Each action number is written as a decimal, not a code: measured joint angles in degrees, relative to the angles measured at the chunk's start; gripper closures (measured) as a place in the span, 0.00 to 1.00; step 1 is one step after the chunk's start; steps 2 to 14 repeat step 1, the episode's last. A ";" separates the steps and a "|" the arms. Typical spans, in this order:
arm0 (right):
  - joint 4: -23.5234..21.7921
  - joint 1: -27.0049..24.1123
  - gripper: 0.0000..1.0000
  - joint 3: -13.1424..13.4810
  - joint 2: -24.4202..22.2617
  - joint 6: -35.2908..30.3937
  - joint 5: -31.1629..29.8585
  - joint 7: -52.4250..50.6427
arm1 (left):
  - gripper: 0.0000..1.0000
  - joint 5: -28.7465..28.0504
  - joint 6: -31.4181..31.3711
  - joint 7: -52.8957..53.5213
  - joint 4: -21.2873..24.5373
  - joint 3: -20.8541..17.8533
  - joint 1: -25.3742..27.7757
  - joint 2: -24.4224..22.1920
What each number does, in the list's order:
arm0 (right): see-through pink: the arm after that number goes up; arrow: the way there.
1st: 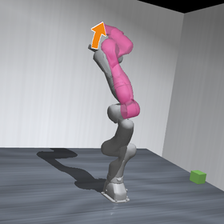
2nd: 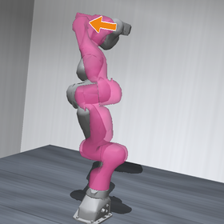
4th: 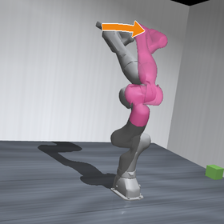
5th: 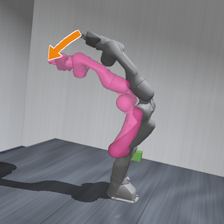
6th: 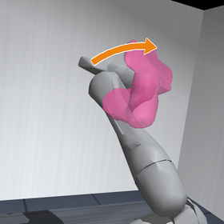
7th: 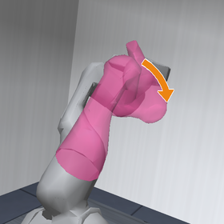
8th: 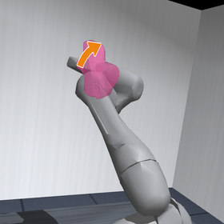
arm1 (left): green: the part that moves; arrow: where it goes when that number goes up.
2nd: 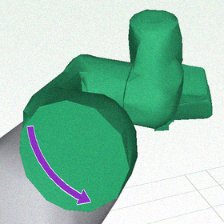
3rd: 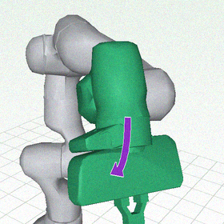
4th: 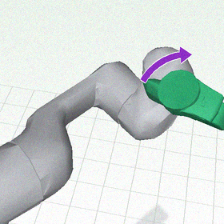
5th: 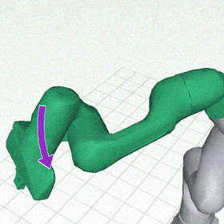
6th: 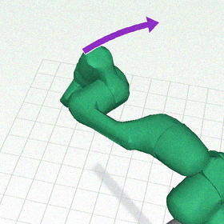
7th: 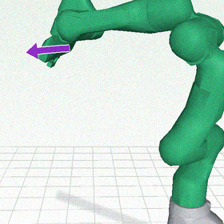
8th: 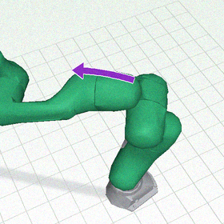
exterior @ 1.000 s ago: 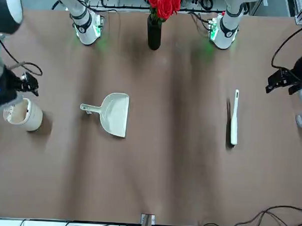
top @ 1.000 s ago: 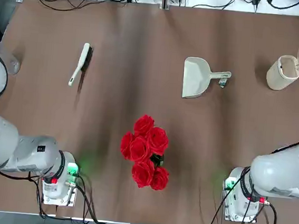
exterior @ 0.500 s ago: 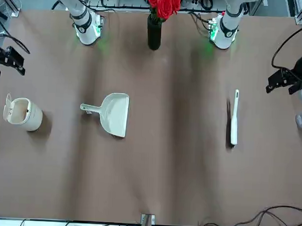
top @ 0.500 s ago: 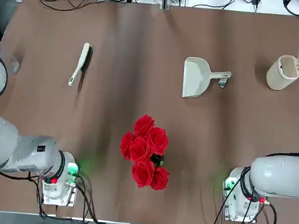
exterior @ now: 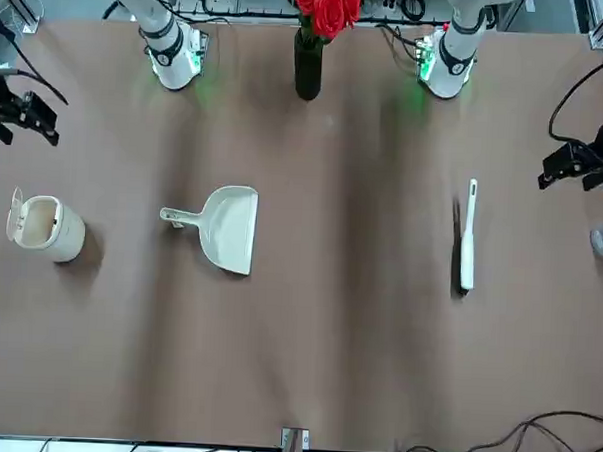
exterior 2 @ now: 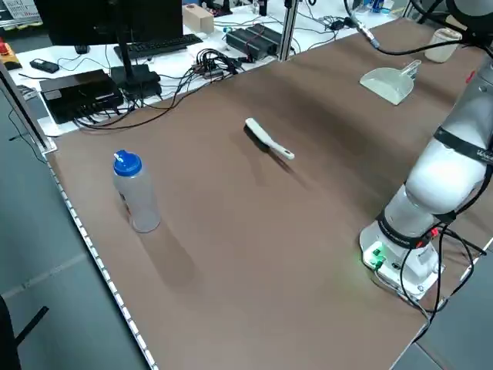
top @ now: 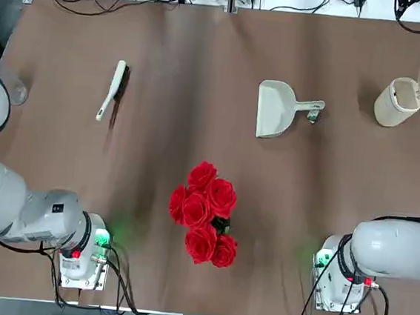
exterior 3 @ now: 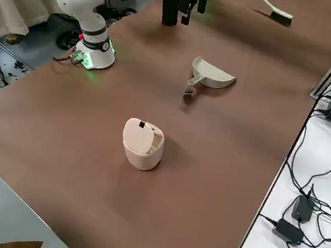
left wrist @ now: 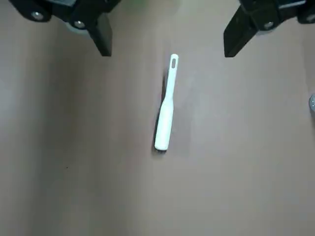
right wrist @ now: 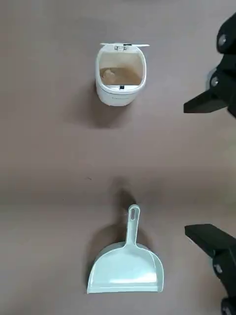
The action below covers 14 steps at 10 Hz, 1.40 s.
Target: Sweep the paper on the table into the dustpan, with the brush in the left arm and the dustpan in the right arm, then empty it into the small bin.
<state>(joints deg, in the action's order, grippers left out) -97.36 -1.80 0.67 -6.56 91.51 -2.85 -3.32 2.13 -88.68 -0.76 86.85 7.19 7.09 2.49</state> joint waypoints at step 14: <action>-0.02 -0.01 0.00 0.13 0.00 -0.03 0.00 1.05 | 0.00 0.00 0.00 0.00 0.00 0.05 -0.02 0.00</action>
